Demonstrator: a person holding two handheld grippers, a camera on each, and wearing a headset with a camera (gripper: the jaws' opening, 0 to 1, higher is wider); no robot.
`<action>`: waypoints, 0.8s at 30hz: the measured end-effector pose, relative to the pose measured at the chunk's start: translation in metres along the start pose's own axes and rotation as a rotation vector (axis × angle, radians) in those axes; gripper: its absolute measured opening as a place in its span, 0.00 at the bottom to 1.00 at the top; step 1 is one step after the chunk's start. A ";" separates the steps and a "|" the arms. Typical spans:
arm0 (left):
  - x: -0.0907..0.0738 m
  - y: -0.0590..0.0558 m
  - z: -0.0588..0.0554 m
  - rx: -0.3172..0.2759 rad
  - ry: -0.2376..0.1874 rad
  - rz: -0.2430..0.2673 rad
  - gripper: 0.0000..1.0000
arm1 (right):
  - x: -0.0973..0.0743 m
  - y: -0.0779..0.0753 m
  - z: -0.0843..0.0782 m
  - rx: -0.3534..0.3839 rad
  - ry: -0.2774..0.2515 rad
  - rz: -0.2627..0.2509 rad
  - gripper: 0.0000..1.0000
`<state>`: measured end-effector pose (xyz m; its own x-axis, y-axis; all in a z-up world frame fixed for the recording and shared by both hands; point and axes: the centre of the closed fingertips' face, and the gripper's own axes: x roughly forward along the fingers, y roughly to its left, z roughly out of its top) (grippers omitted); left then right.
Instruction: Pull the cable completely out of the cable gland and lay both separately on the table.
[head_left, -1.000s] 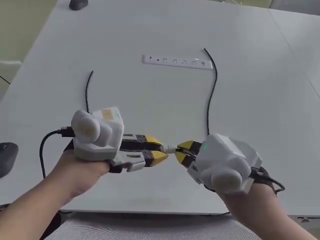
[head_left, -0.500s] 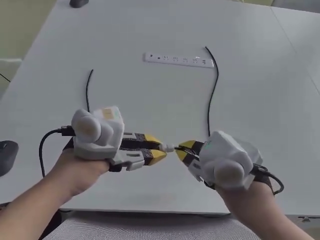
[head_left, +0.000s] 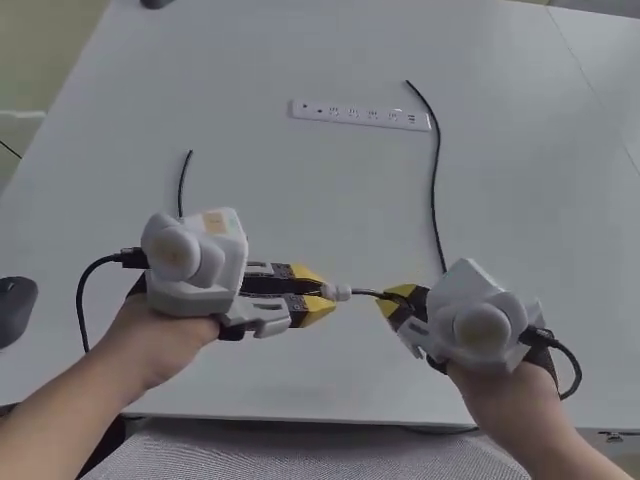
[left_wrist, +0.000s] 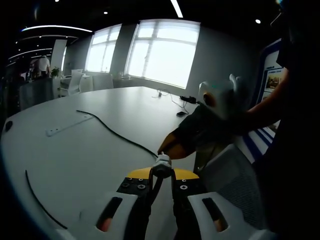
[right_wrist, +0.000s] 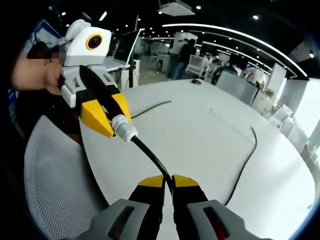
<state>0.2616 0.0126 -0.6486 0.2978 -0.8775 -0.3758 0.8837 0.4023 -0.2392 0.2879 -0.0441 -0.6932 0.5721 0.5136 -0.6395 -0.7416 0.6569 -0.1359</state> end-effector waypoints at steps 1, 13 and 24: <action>0.000 -0.001 0.000 0.000 -0.001 0.000 0.14 | 0.000 -0.003 -0.001 0.007 0.001 -0.016 0.00; 0.001 -0.002 0.000 -0.003 -0.001 0.000 0.14 | 0.001 -0.006 -0.009 0.145 -0.009 -0.016 0.00; -0.002 -0.004 0.002 -0.006 -0.009 0.000 0.14 | 0.000 -0.018 -0.029 0.257 0.033 -0.052 0.00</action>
<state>0.2577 0.0124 -0.6450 0.3008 -0.8799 -0.3677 0.8814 0.4037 -0.2451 0.2910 -0.0724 -0.7128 0.5928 0.4599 -0.6611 -0.5958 0.8028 0.0242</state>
